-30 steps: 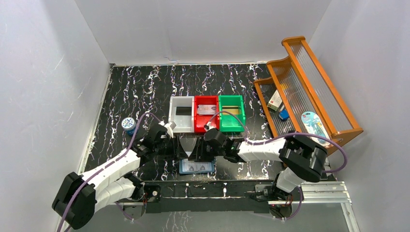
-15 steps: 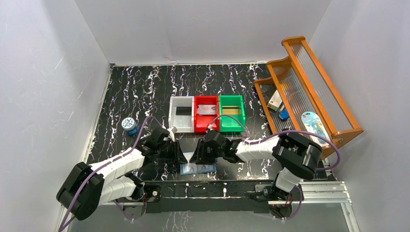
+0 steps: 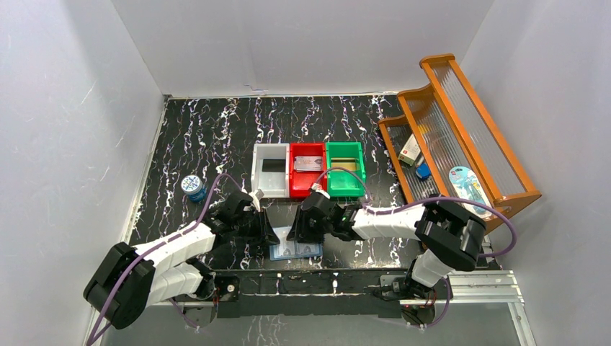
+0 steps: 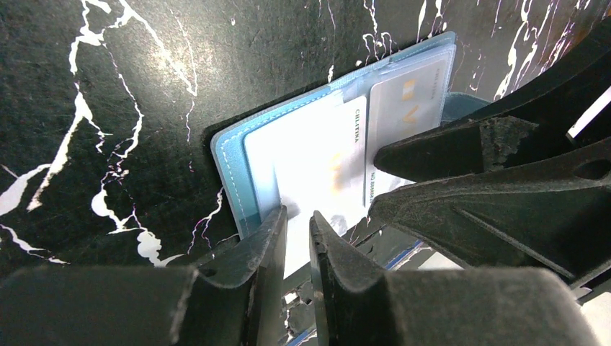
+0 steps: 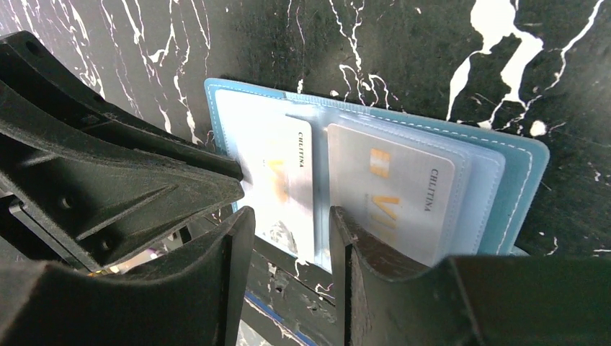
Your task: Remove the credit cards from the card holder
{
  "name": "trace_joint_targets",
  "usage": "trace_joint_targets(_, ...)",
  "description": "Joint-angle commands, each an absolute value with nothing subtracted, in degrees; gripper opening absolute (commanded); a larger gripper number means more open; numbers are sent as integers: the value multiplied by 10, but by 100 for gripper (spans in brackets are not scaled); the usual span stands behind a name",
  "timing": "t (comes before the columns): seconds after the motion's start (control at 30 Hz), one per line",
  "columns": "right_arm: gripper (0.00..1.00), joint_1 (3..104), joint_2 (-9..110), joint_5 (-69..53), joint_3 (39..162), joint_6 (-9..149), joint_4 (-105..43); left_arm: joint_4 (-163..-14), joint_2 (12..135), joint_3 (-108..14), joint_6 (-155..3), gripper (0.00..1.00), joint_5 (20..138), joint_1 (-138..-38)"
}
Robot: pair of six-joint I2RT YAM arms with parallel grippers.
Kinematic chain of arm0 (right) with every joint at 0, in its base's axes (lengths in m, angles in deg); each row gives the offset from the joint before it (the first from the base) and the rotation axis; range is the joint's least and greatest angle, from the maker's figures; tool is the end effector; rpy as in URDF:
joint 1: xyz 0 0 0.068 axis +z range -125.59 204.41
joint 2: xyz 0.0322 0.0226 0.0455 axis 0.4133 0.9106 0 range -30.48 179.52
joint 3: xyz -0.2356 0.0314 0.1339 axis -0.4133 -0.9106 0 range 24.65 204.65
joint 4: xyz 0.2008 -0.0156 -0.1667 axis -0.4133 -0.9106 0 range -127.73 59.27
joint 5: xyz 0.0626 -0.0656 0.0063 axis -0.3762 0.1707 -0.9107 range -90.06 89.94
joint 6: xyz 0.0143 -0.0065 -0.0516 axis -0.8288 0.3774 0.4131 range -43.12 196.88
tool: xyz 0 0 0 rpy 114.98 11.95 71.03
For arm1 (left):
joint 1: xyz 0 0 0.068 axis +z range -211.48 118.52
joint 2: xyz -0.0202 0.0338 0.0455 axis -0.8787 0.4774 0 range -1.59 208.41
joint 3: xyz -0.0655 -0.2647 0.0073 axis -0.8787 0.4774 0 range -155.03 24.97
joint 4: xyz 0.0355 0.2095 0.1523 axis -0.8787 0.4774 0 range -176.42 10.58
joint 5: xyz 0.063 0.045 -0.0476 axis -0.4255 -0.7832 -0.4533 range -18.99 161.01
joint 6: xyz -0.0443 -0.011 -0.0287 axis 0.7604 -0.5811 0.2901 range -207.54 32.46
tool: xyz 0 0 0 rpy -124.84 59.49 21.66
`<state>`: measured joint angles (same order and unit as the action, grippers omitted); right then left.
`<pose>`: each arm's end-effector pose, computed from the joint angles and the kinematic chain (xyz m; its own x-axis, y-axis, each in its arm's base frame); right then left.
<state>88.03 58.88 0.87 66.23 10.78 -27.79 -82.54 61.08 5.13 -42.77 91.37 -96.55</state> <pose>0.1355 0.2719 0.1591 -0.9412 0.1598 -0.2977 -0.0742 0.7617 0.6436 0.1508 -0.1210 0.1473 -0.9398 -0.1470 -0.3085 0.1015 0.7419 -0.6628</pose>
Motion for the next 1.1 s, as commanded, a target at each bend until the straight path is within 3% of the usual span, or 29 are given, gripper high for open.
trace_joint_targets(0.0,51,883,608,20,673,126,-306,-775,619,70,-444,18,873,-968)
trace_joint_targets(0.47,46,882,623,-21,637,98,-205,-783,620,83,-438,12,874,-968)
trace_joint_targets(0.7,30,873,594,-34,569,75,-86,-784,617,84,-437,11,872,-968)
trace_joint_targets(0.93,0,847,590,-88,527,68,15,-786,623,80,-437,10,867,-968)
trace_joint_targets(1.07,0,836,583,-100,507,62,41,-786,628,78,-439,10,861,-968)
